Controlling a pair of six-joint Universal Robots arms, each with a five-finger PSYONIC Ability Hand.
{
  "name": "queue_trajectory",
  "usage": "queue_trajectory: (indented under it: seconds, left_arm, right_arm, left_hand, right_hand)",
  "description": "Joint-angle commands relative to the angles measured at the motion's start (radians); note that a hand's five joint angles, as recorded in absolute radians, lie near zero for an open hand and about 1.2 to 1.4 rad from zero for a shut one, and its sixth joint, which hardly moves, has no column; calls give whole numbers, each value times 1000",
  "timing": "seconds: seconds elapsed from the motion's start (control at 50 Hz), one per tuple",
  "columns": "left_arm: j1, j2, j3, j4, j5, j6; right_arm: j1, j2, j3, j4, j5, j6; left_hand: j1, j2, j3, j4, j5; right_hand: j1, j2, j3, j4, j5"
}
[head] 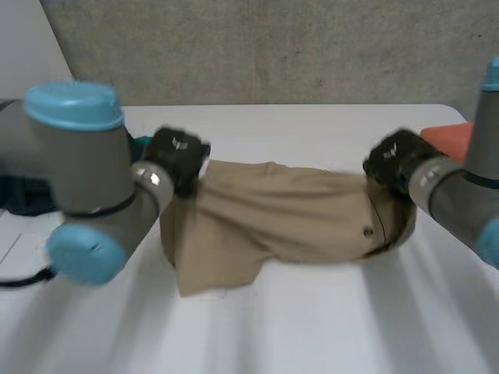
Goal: Fold the laundry.
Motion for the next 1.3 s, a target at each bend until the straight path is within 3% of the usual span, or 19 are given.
queue_trajectory:
  seconds: [0.02, 0.08, 0.1, 0.18, 0.36, 0.48, 0.7, 0.86, 0.92, 0.98, 1.08, 1.12, 1.18, 1.3]
  left_arm:
    - [5, -132, 423, 244, -44, 100]
    - [7, -126, 515, 410, -44, 134]
    - [7, -124, 521, 451, -45, 136]
    - [0, -109, 501, 629, -51, 133]
    - [2, -31, 225, 619, -61, 110]
    - [2, -17, -29, 614, -56, 93]
    - [-18, -11, -410, 606, -54, 90]
    - [-67, 231, -643, 488, -56, 96]
    - [-95, 349, -718, 361, -56, 103]
    - [-143, 484, -770, 103, -56, 108]
    - [-216, 541, -810, -177, -42, 100]
    - [-272, 534, -800, -242, -31, 96]
    - [-293, 517, -777, -218, -28, 96]
    - [-251, 408, -703, -135, -31, 107]
  right_arm:
    - [3, 94, -199, -505, 8, 132]
    - [3, 88, -211, -737, 8, 181]
    - [3, 85, -207, -883, 6, 212]
    - [5, 85, -192, -1081, 11, 243]
    - [5, 106, -153, -934, -4, 289]
    - [-9, 144, -89, -793, -119, 318]
    - [-29, 261, 78, -480, -152, 269]
    - [-43, 88, 264, -321, -144, 197]
    - [-43, -25, 330, -181, -138, 145]
    - [-51, -127, 405, -19, -132, 86]
    - [-119, -268, 555, 202, -110, -77]
    - [-141, -288, 581, 204, -112, -110]
    - [-161, -293, 608, 175, -106, -129]
    - [-161, -285, 621, 132, -106, -126]
  left_hand:
    - [279, 198, 205, 197, 234]
    - [279, 198, 205, 197, 234]
    - [279, 198, 205, 197, 234]
    - [279, 198, 205, 197, 234]
    - [279, 198, 205, 197, 234]
    - [279, 198, 205, 197, 234]
    - [279, 198, 205, 197, 234]
    - [279, 198, 205, 197, 234]
    - [279, 198, 205, 197, 234]
    - [279, 198, 205, 197, 234]
    - [279, 198, 205, 197, 234]
    - [279, 198, 205, 197, 234]
    - [279, 198, 205, 197, 234]
    - [279, 198, 205, 197, 234]
  right_hand:
    - [268, 220, 202, 196, 191]
    - [268, 220, 202, 196, 191]
    - [268, 220, 202, 196, 191]
    - [268, 220, 202, 196, 191]
    - [268, 220, 202, 196, 191]
    - [268, 220, 202, 196, 191]
    - [268, 220, 202, 196, 191]
    - [268, 220, 202, 196, 191]
    - [268, 220, 202, 196, 191]
    - [268, 220, 202, 196, 191]
    - [268, 220, 202, 196, 191]
    - [268, 220, 202, 196, 191]
    - [268, 220, 202, 196, 191]
    - [268, 220, 202, 196, 191]
